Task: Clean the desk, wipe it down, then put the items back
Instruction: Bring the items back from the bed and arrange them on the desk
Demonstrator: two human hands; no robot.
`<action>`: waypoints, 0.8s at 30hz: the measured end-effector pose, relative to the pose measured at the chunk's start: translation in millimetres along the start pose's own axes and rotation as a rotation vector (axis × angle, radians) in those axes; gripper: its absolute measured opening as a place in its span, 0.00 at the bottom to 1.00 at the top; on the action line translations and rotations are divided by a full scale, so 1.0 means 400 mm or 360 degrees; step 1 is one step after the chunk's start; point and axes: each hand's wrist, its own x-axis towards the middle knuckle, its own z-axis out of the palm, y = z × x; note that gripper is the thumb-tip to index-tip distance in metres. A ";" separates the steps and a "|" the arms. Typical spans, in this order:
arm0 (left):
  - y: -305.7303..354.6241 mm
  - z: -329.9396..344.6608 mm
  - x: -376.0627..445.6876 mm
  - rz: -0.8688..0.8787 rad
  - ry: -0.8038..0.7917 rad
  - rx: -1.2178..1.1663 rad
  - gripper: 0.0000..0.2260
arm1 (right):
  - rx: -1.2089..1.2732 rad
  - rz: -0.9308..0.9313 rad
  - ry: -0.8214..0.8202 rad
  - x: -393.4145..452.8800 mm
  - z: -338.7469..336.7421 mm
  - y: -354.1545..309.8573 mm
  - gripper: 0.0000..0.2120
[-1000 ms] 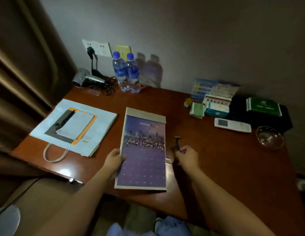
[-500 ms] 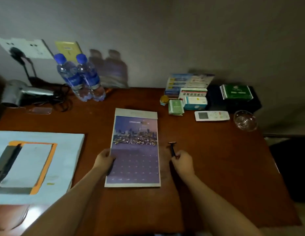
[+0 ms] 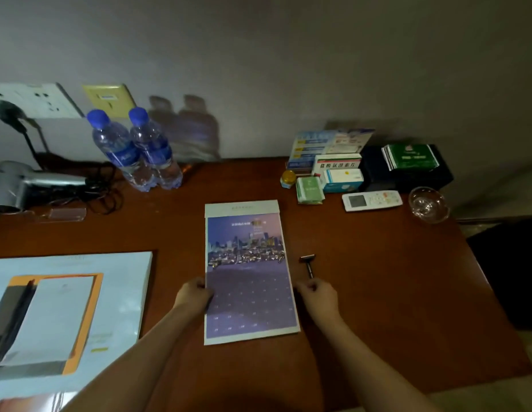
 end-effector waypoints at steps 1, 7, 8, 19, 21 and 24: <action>0.000 -0.003 0.000 -0.0021 -0.0054 -0.0012 0.07 | -0.0033 0.0015 -0.0161 -0.007 0.012 0.003 0.10; 0.008 -0.034 -0.022 -0.0095 -0.0386 -0.0062 0.06 | 0.0162 0.0127 -0.0615 -0.025 0.001 -0.002 0.13; 0.011 -0.040 -0.026 -0.0064 -0.0422 -0.0061 0.09 | 0.0112 0.0121 -0.0663 -0.025 -0.005 -0.005 0.12; 0.066 -0.107 -0.054 0.0496 0.0170 -0.0168 0.08 | 0.0093 -0.0257 -0.0595 -0.011 -0.047 -0.182 0.09; 0.080 -0.126 -0.061 0.0564 0.0286 -0.0276 0.09 | 0.0110 -0.0351 -0.0568 -0.007 -0.041 -0.213 0.12; 0.092 -0.141 -0.077 0.0668 0.0418 -0.0372 0.10 | 0.0057 -0.0444 -0.0463 0.003 -0.015 -0.231 0.16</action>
